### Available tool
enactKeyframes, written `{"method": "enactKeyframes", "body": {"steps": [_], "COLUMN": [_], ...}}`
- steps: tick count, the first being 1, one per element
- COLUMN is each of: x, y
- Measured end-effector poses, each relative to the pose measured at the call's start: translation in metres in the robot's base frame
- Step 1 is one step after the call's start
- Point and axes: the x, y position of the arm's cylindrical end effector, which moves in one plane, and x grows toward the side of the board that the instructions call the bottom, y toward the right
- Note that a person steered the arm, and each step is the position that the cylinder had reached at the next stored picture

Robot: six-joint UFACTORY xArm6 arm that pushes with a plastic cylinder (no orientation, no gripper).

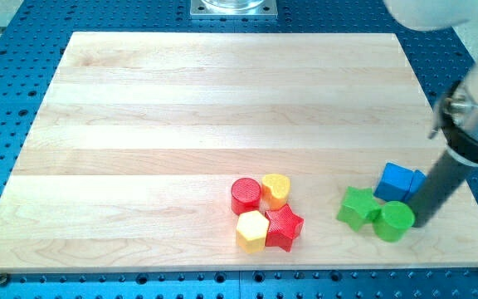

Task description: Push the blue blocks top right to the green blocks

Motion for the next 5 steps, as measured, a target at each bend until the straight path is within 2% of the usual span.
{"method": "enactKeyframes", "body": {"steps": [3, 5], "x": [-0.02, -0.02], "y": [-0.03, -0.014]}}
